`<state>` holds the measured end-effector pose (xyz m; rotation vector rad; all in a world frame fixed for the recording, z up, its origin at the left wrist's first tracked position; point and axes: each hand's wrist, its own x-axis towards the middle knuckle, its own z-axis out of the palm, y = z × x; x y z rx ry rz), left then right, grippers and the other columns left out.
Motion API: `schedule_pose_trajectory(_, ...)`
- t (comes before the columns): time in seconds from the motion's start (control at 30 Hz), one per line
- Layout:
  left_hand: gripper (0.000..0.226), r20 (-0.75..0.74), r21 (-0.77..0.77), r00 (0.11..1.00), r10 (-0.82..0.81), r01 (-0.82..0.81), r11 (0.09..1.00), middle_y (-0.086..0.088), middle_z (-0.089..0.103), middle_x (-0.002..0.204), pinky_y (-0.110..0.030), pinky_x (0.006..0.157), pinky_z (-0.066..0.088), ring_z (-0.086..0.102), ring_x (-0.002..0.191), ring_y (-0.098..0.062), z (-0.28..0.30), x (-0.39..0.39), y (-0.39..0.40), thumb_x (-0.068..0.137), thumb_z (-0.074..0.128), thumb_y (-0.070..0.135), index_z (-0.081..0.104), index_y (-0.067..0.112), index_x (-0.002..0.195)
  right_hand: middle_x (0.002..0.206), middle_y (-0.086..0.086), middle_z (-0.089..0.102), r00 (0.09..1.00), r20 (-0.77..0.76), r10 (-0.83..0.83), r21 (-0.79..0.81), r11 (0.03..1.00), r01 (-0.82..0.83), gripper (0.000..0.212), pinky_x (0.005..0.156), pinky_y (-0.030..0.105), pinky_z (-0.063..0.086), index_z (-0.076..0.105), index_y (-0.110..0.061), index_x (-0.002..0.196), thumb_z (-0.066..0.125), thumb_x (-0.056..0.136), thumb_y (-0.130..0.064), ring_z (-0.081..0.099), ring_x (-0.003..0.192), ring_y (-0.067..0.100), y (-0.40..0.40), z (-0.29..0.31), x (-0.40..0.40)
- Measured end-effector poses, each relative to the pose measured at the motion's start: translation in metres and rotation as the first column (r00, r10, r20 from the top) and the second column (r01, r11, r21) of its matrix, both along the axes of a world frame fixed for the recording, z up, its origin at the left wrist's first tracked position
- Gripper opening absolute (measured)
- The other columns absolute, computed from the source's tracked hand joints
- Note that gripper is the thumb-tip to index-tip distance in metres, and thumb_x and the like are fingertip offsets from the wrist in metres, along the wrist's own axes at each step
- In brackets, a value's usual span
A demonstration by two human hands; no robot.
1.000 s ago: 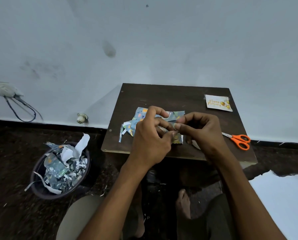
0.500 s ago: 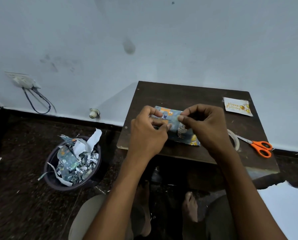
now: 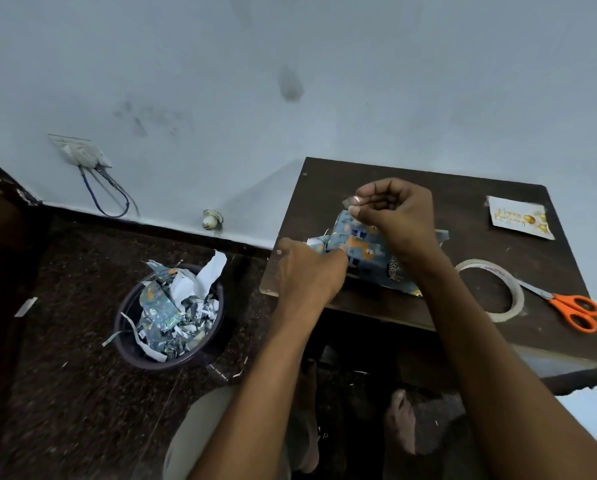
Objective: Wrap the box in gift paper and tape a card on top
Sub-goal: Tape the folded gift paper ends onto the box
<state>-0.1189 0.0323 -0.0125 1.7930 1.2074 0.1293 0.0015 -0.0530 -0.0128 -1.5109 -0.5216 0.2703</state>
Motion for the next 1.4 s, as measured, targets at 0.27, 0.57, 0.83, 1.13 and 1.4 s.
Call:
schedule_pose_trajectory(0.27, 0.054, 0.210, -0.389, 0.946, 0.247, -0.151, 0.909, -0.006, 0.069, 0.103, -0.023, 0.056, 0.056, 0.066, 0.079, -0.013, 0.001, 0.011, -0.006, 0.078, 0.081, 0.028, 0.058, 0.006, 0.120, 0.088, 0.014, 0.075, 0.996, -0.047, -0.078, 0.124, 0.989, 0.083, 0.030, 0.073, 0.025, 0.058, 0.071, -0.009, 0.091, 0.080, 0.074, 0.014, 0.070, 0.080, 0.019, -0.009, -0.008, -0.005)
schedule_pose_trajectory(0.57, 0.030, 0.236, -0.534, 0.942, 0.240, -0.080, 0.841, 0.002, 0.062, 0.088, -0.028, 0.066, 0.046, 0.052, 0.074, -0.010, 0.006, 0.017, -0.004, 0.082, 0.076, 0.023, 0.069, 0.010, 0.109, 0.076, -0.003, 0.073, 0.988, -0.090, -0.125, 0.255, 0.956, 0.144, 0.027, 0.070, 0.020, 0.055, 0.070, -0.005, 0.089, 0.079, 0.074, 0.016, 0.065, 0.070, 0.009, -0.022, -0.009, -0.008)
schedule_pose_trajectory(0.83, 0.050, 0.377, -0.523, 0.911, 0.170, 0.058, 0.850, -0.008, 0.075, 0.107, -0.038, 0.082, 0.060, 0.073, 0.095, -0.021, 0.011, 0.021, -0.013, 0.076, 0.083, 0.020, 0.060, 0.009, 0.120, 0.075, -0.003, 0.071, 0.983, -0.119, -0.139, 0.354, 0.919, 0.172, 0.021, 0.068, 0.021, 0.053, 0.071, -0.009, 0.085, 0.080, 0.071, 0.004, 0.064, 0.071, 0.009, -0.040, -0.009, -0.006)
schedule_pose_trajectory(1.13, 0.043, 0.577, -0.042, 0.808, -0.116, 0.171, 0.984, 0.009, 0.070, 0.098, -0.018, 0.066, 0.054, 0.069, 0.079, -0.001, 0.018, 0.018, -0.023, 0.078, 0.084, 0.016, 0.059, 0.026, 0.111, 0.069, -0.001, 0.068, 0.957, -0.291, -0.020, 0.481, 0.861, 0.164, 0.020, 0.065, 0.024, 0.052, 0.065, -0.004, 0.089, 0.066, 0.079, 0.014, 0.063, 0.061, 0.011, -0.056, 0.007, -0.004)
schedule_pose_trajectory(1.4, 0.052, 0.626, 0.268, 0.684, -0.375, 0.263, 0.927, 0.007, 0.069, 0.112, -0.011, 0.074, 0.050, 0.068, 0.095, -0.006, 0.022, 0.012, -0.020, 0.073, 0.080, 0.014, 0.064, 0.022, 0.122, 0.080, 0.003, 0.070, 0.951, -0.309, -0.006, 0.500, 0.849, 0.168, 0.025, 0.065, 0.020, 0.051, 0.065, -0.006, 0.091, 0.067, 0.079, 0.015, 0.066, 0.072, 0.013, -0.058, 0.024, -0.004)
